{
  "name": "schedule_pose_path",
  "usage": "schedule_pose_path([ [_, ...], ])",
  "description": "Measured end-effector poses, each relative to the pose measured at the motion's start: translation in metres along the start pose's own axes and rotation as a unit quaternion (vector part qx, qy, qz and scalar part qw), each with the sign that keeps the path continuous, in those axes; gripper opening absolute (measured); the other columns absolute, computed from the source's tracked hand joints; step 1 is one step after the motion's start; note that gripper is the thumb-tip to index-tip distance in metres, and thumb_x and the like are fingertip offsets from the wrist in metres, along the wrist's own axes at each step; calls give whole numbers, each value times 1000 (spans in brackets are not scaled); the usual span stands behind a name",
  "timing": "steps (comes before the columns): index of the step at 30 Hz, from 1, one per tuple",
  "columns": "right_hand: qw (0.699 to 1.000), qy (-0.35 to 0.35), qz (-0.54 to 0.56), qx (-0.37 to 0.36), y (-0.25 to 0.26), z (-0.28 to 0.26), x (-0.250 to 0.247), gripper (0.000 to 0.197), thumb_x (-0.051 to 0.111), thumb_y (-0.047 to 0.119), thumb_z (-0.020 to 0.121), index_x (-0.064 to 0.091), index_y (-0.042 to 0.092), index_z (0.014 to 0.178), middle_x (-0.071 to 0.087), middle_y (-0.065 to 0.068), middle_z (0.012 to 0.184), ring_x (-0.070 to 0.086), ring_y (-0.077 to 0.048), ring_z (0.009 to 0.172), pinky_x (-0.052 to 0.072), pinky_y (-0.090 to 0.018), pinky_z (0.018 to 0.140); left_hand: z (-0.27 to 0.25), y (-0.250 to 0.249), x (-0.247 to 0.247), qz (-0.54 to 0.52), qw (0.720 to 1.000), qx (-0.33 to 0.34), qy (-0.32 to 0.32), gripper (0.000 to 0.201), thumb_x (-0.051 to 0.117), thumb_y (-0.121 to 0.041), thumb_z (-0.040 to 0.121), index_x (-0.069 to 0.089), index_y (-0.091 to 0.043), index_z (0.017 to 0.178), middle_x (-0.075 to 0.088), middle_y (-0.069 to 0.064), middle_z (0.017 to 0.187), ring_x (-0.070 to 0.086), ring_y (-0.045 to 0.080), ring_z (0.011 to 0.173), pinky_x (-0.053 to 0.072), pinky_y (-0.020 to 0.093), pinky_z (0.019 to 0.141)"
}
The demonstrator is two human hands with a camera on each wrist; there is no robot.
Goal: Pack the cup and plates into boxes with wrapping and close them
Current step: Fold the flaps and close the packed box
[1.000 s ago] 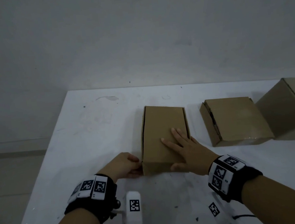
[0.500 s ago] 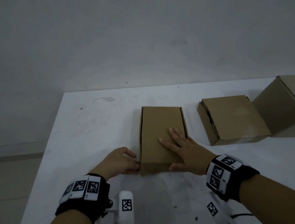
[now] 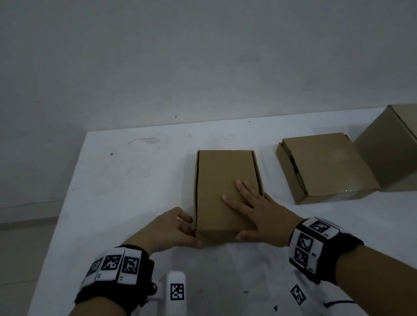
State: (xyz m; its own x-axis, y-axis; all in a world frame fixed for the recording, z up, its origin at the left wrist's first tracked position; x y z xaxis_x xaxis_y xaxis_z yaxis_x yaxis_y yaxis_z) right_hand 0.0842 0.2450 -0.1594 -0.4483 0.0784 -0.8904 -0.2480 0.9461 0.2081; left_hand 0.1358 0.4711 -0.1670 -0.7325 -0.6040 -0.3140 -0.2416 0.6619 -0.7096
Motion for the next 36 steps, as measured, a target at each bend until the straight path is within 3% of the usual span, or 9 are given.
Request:
schedule_pose_path([
  [5, 1000, -5, -8, -2, -2, 2, 2, 87, 44, 64, 85, -19, 45, 142, -36, 0, 150, -33, -15, 135, 1, -47, 117, 0, -12, -2, 110, 986, 97, -85, 69, 86, -22, 60, 50, -28, 119, 63, -8, 104, 66, 9, 74, 52, 21, 69],
  [9, 1000, -4, -15, -5, -3, 2, 3, 87, 44, 65, 85, -19, 44, 142, -35, -2, 150, -32, -16, 135, 2, -48, 118, 1, -15, 2, 174, 967, 162, -96, 103, 82, -30, 70, 14, -47, 145, 53, -13, 119, 64, 5, 73, 50, 17, 76],
  [12, 1000, 0, -10, -6, -3, 1, 4, 87, 43, 65, 84, -19, 44, 142, -34, -2, 151, -32, -16, 135, 3, -49, 118, 4, -11, 1, 200, 965, 152, -81, 101, 80, -27, 72, 13, -49, 144, 52, -9, 126, 64, 5, 73, 49, 14, 73],
  [15, 1000, -10, 12, -1, -2, -2, 1, 87, 43, 68, 83, -16, 46, 143, -34, 0, 151, -33, -14, 135, 2, -49, 118, 9, -23, -4, 122, 986, 112, -34, 85, 74, -17, 77, 22, -39, 140, 48, -2, 130, 65, 13, 85, 54, 27, 78],
  [19, 997, -39, 22, 57, 17, -3, -2, 96, 43, 79, 74, -8, 41, 146, -28, -3, 154, -28, -20, 140, -4, -56, 115, 25, -46, -15, 5, 992, 78, -99, 67, 64, -38, 86, 27, -31, 141, 39, 1, 143, 53, 21, 111, 51, 32, 79],
  [25, 990, -80, 10, 116, 59, 16, -1, 105, 40, 79, 75, -5, 21, 150, -21, -14, 155, -22, -38, 141, -10, -62, 111, 41, -54, -7, -28, 990, 63, -120, 79, 66, -31, 86, 17, -35, 149, 52, 3, 128, 55, 20, 101, 57, 39, 76],
  [28, 986, -94, -1, 137, 66, 31, 1, 100, 42, 74, 79, 2, 15, 150, -11, -22, 156, -11, -47, 140, -2, -65, 110, 43, -52, -7, -43, 992, 55, -105, 81, 66, -27, 87, 16, -35, 149, 51, -5, 114, 55, 17, 97, 57, 39, 73],
  [33, 986, -63, -7, 151, 65, 37, 6, 99, 54, 80, 63, 34, 12, 132, 41, -30, 140, 40, -56, 123, 38, -65, 94, 45, -51, -7, -30, 992, 56, -112, 80, 66, -24, 87, 16, -36, 149, 49, -6, 113, 53, 17, 99, 57, 36, 69],
  [36, 991, -88, -18, 94, 54, 32, 0, 97, 48, 74, 75, 13, 19, 146, 3, -23, 156, 3, -47, 141, 9, -62, 111, 45, -50, -8, -26, 991, 59, -113, 81, 66, -27, 87, 16, -37, 149, 47, -5, 116, 53, 20, 101, 58, 42, 72],
])
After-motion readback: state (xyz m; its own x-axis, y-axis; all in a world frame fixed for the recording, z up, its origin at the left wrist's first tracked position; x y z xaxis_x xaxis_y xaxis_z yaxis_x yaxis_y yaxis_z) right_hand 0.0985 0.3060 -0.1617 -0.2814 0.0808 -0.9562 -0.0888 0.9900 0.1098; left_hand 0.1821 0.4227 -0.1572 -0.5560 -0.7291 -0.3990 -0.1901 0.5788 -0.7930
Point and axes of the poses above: each hand's wrist, its own z-axis towards the middle knuckle, its own x-axis out of the palm, y = z × x, the point moved 4 cm from there along z, towards the middle knuckle
